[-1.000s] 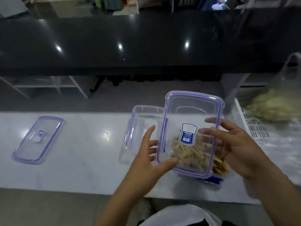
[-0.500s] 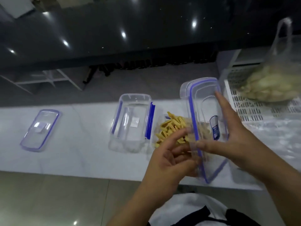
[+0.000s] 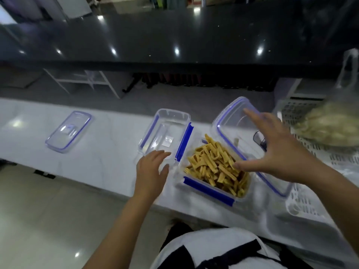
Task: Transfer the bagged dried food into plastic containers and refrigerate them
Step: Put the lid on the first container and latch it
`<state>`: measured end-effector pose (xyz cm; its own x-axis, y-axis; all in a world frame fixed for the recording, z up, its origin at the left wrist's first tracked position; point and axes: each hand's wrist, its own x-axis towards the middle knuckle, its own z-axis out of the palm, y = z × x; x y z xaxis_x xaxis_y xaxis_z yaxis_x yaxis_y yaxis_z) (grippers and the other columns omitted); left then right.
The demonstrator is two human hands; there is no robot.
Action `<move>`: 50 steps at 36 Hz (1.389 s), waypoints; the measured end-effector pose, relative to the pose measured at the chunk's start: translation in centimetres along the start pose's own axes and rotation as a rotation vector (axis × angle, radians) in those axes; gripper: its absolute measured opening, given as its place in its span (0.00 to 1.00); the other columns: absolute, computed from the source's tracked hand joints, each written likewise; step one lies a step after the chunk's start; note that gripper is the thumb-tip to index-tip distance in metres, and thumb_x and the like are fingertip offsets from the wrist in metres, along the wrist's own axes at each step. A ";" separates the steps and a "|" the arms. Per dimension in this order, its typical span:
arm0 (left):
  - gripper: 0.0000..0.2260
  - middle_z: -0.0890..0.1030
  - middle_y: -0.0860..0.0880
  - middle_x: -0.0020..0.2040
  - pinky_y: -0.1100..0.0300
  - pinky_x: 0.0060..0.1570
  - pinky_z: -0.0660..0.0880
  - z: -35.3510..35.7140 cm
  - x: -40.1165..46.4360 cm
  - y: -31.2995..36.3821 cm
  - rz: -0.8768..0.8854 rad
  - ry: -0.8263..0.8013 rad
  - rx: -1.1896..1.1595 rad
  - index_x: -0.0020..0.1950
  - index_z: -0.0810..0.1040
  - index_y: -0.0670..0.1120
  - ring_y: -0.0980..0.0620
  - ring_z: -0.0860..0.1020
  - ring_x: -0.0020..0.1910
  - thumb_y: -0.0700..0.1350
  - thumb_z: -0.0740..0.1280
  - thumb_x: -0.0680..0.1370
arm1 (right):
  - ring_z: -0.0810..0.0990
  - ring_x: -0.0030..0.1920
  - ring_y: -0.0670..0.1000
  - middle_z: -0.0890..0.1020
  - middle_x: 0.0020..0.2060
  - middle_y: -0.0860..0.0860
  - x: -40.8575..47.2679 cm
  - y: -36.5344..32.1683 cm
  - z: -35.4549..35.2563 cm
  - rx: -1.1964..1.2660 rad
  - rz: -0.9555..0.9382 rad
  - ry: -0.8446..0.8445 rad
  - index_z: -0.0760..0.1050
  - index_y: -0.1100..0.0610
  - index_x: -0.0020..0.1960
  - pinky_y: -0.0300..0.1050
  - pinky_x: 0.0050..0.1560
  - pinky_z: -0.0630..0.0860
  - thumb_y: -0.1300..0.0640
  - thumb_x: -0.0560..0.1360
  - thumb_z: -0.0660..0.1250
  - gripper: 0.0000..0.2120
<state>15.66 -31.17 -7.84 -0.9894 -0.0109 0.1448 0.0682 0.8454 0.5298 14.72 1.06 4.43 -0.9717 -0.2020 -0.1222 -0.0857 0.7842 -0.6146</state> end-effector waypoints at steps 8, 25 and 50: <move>0.11 0.85 0.54 0.55 0.41 0.65 0.69 1.5 0.5 -2.9 0.122 0.122 0.233 0.57 0.84 0.51 0.53 0.81 0.58 0.42 0.73 0.76 | 0.52 0.77 0.62 0.44 0.79 0.54 2.8 0.3 5.4 -0.437 -0.052 -0.185 0.34 0.34 0.76 0.62 0.74 0.54 0.21 0.56 0.65 0.60; 0.19 0.76 0.53 0.62 0.62 0.56 0.74 -0.1 -3.1 2.8 -0.423 0.142 -0.523 0.66 0.75 0.54 0.55 0.75 0.61 0.37 0.68 0.78 | 0.45 0.76 0.67 0.38 0.79 0.56 4.8 -0.7 12.0 -0.549 -0.128 -0.239 0.33 0.36 0.76 0.68 0.72 0.44 0.22 0.59 0.64 0.58; 0.16 0.85 0.35 0.51 0.44 0.51 0.82 2.6 -3.1 6.1 -0.962 -0.244 -1.251 0.65 0.76 0.44 0.36 0.84 0.53 0.31 0.64 0.79 | 0.47 0.77 0.64 0.44 0.79 0.55 3.9 -0.6 12.2 -0.427 0.011 -0.173 0.37 0.36 0.76 0.67 0.72 0.49 0.20 0.58 0.61 0.56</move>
<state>18.83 -24.56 -7.25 -0.7116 -0.0721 -0.6989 -0.6292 -0.3774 0.6795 13.72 -7.40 -5.17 -0.9252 -0.2591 -0.2771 -0.1941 0.9509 -0.2410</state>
